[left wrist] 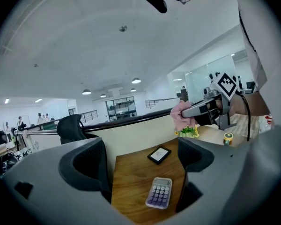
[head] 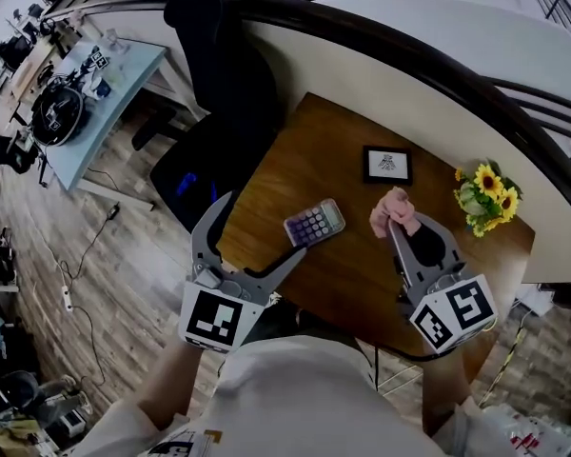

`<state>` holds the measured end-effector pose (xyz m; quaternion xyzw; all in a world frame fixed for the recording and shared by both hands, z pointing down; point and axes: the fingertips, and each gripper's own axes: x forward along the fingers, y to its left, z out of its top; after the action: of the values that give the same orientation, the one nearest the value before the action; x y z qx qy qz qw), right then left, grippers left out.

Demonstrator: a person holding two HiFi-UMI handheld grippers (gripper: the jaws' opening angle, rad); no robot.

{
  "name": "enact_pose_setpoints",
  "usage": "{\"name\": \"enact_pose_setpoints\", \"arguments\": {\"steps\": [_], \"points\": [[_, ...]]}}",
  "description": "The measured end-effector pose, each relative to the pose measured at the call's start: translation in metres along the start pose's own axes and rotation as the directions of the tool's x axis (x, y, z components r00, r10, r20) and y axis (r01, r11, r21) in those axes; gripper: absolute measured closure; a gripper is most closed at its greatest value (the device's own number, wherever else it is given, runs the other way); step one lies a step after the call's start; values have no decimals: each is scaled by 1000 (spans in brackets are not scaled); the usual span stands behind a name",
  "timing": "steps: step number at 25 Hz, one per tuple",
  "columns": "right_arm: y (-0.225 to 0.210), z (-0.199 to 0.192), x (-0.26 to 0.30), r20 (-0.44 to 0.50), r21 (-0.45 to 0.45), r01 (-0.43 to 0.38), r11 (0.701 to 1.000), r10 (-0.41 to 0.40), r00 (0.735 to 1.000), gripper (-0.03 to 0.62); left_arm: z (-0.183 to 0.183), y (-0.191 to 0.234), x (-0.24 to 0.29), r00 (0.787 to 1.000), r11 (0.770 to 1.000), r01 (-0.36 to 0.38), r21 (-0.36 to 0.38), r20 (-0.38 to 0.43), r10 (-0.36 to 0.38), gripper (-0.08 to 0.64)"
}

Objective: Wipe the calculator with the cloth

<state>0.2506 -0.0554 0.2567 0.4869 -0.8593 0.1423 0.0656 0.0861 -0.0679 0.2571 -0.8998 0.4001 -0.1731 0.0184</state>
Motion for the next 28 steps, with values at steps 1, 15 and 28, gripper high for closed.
{"name": "enact_pose_setpoints", "arguments": {"steps": [1, 15, 28], "points": [[0, -2, 3, -6, 2, 1, 1000, -1, 1000, 537, -6, 0, 2, 1000, 1000, 13, 13, -13, -13, 82], [13, -62, 56, -143, 57, 9, 998, 0, 990, 537, -116, -10, 40, 956, 980, 199, 33, -228, -186, 74], [16, -137, 103, -244, 92, -2, 996, 25, 969, 535, -248, -38, 85, 860, 945, 325, -27, -407, -308, 66]]}}
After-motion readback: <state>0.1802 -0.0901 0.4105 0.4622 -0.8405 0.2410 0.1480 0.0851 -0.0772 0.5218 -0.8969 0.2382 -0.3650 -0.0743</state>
